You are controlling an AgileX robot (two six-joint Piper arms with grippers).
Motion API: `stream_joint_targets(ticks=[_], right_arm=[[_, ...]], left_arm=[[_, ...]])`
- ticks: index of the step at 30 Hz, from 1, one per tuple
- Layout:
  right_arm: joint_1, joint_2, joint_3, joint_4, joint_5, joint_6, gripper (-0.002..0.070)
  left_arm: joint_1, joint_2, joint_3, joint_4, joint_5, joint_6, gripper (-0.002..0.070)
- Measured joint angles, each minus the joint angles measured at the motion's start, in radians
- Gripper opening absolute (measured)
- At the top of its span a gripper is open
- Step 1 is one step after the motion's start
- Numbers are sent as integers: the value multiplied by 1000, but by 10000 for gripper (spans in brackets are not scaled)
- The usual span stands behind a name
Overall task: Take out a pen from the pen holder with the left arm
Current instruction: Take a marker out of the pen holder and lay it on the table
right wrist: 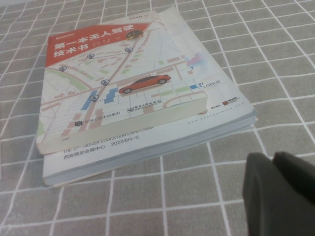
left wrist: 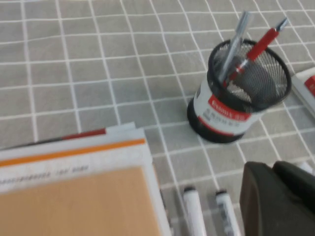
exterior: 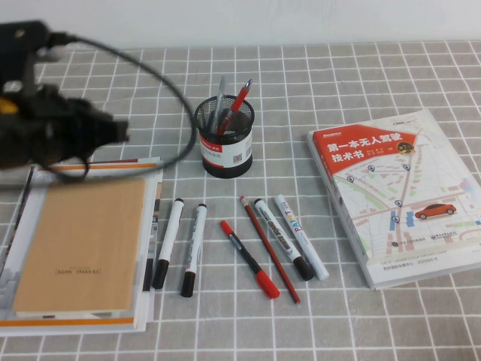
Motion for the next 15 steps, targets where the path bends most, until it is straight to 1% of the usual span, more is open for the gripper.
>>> stream_joint_targets(ticks=[4,8,15], right_arm=[[0,0,0,0,0,0,-13],[0,0,0,0,0,0,-13],[0,0,0,0,0,0,-13]], left_arm=[[2,-169,155,0,-33,23,1],[2,-336,274,38,-45,34,0],[2,-586,379,92,-39,56,0]])
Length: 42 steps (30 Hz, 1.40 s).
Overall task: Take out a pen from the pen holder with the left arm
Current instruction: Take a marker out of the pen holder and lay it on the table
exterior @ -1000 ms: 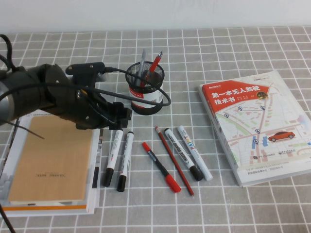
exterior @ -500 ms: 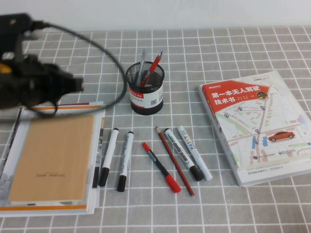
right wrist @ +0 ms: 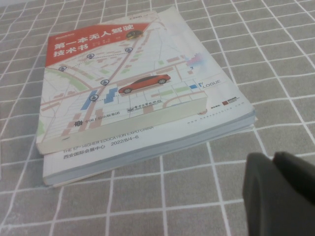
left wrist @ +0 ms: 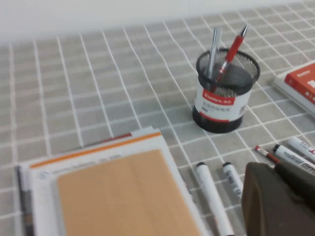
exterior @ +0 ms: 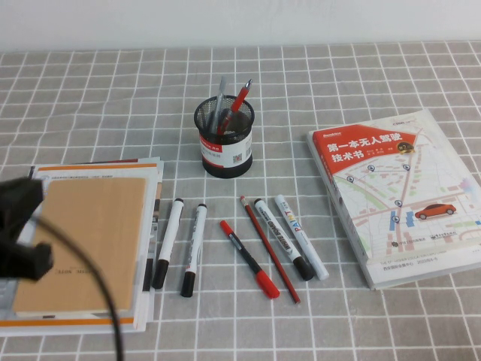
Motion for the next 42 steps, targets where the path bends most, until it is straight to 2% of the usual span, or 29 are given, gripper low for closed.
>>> stream_joint_targets(ticks=[12,17,25,31,37,42], right_arm=[[0,0,0,0,0,0,-13],[0,0,0,0,0,0,-13],[0,0,0,0,0,0,-13],[0,0,0,0,0,0,-13],[0,0,0,0,0,0,-13],[0,0,0,0,0,0,-13]], left_arm=[[0,-360,290,352,34,-94,0],[0,-404,410,404,41,-100,0],[0,-440,533,403,65,-100,0],[12,-600,554,339,114,-60,0],[108,-715,555,194,91,-3,0],[213,-717,596,155,52,4,0]])
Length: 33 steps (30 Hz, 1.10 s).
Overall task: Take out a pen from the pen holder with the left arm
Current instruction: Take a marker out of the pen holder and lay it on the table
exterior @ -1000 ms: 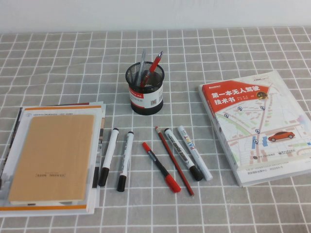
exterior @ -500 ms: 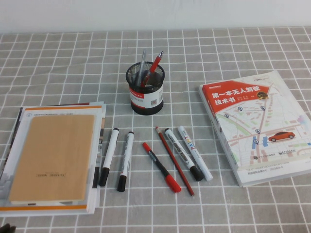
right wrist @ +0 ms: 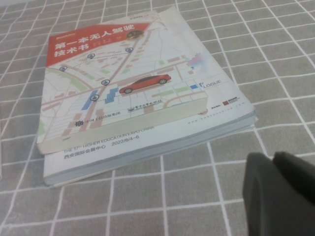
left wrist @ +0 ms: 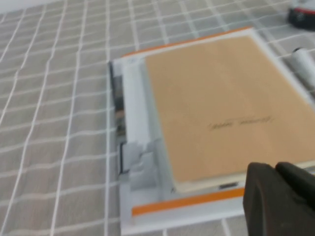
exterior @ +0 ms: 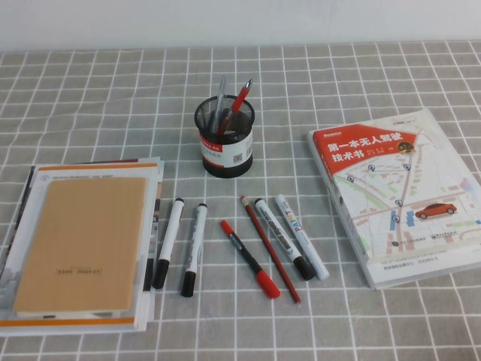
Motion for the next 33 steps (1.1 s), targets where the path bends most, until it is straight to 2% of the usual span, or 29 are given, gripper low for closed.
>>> stream_joint_targets(ticks=[9,33], right_arm=[[0,0,0,0,2,0,-13],[0,0,0,0,2,0,-13]], left_arm=[[94,-1,58,12,-93,-109,0],[102,-1,58,16,-96,-115,0]])
